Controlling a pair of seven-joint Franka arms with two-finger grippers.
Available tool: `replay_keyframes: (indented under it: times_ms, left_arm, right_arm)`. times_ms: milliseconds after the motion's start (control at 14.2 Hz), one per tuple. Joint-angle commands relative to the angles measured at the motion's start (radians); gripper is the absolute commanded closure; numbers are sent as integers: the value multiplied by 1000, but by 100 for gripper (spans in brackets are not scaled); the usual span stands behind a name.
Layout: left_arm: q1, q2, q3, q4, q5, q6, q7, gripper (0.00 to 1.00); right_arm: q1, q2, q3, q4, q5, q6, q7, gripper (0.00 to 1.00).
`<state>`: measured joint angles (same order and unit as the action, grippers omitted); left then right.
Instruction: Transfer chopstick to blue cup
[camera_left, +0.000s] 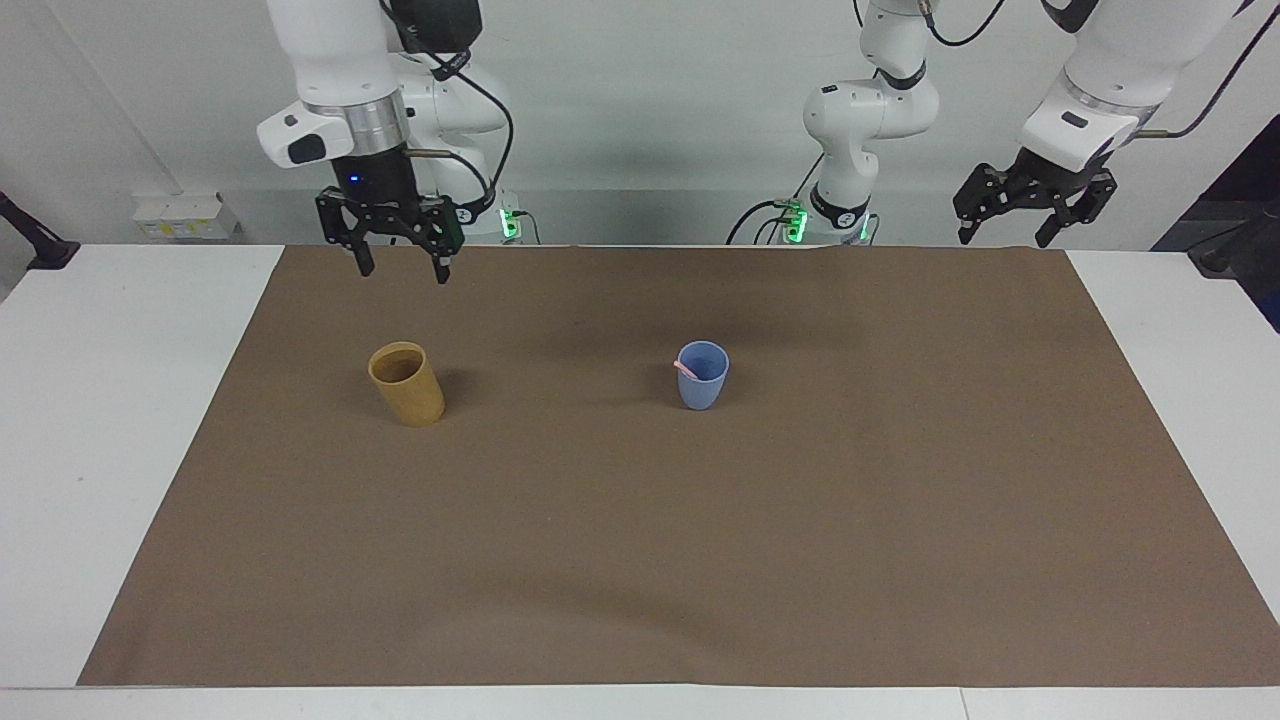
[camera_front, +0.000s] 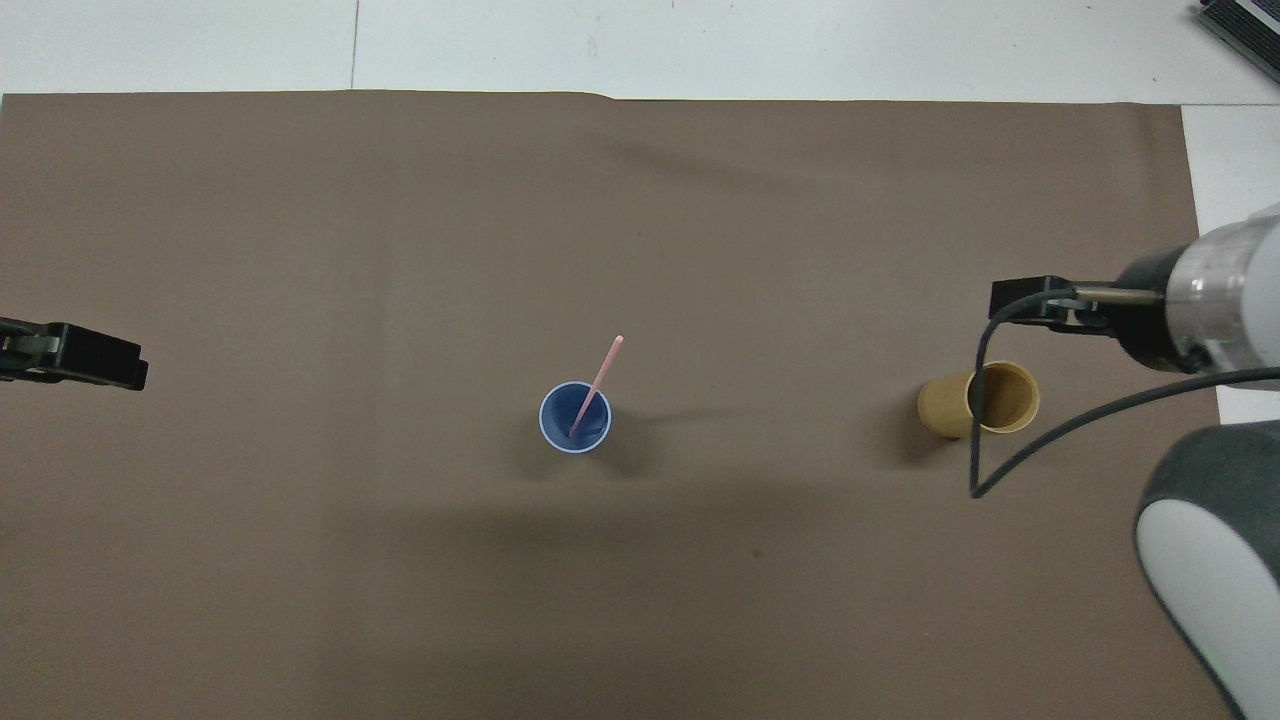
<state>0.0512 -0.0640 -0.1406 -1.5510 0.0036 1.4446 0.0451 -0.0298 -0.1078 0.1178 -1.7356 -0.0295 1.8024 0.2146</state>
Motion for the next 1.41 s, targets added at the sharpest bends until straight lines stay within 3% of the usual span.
replay_keyframes:
  times_ms: [0,212,353,776,1341]
  left_arm:
    - [15,4,-11,19,4,-20,-5,0]
    - [15,4,-11,19,4,-20,-7,0]
    - [15,4,-11,19,4,-20,-5,0]
    - [15,4,-11,19,3,-20,-5,0]
    - [15,4,-11,19,4,-20,-5,0]
  right_arm:
    - [-79,42,13,71,-3,-63,-110,0]
    - [-116,157,14,267,-15,-220,-132,0]
    - [-116,188,14,327,-21,-267,-132,0]
    - [-107,166,16,295,-1,-270,-129,0]
    - [-96,57,16,110,10,-196,-116,0]
